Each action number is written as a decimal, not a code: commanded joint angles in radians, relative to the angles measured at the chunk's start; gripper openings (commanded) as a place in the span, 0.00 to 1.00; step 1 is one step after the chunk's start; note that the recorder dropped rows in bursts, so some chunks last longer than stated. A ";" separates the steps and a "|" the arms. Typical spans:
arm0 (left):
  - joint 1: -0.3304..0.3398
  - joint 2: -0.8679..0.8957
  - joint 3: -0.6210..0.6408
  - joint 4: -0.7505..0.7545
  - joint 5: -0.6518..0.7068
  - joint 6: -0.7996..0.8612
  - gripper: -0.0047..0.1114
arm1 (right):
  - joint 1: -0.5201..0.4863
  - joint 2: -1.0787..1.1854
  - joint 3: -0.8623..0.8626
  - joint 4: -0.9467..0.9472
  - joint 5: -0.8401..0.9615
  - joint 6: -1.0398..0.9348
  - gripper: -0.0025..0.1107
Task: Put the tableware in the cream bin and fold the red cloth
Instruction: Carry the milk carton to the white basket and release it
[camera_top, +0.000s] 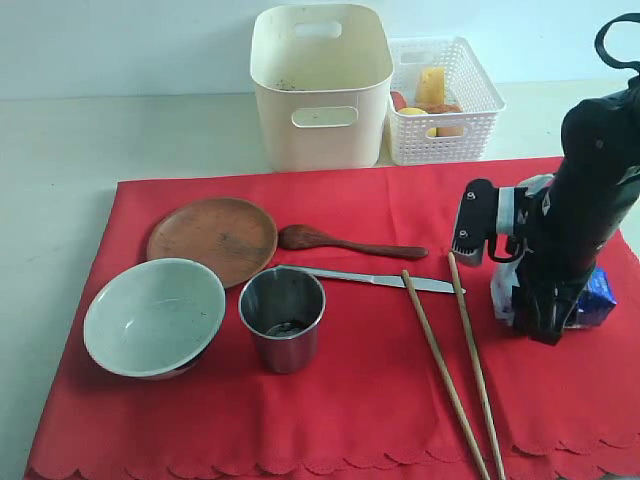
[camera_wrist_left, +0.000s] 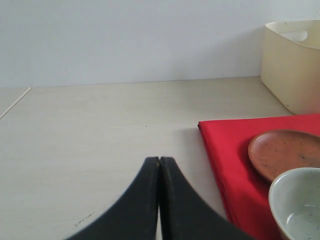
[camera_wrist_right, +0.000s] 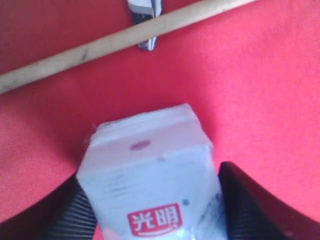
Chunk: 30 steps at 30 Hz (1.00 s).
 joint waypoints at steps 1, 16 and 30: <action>0.001 -0.006 -0.001 -0.006 -0.002 -0.004 0.06 | 0.000 -0.001 0.005 -0.006 -0.009 0.053 0.37; 0.001 -0.006 -0.001 -0.006 -0.002 -0.004 0.06 | 0.000 -0.209 -0.126 -0.006 0.001 0.305 0.02; 0.001 -0.006 -0.001 -0.006 -0.002 -0.004 0.06 | 0.000 -0.154 -0.247 -0.003 -0.565 0.823 0.02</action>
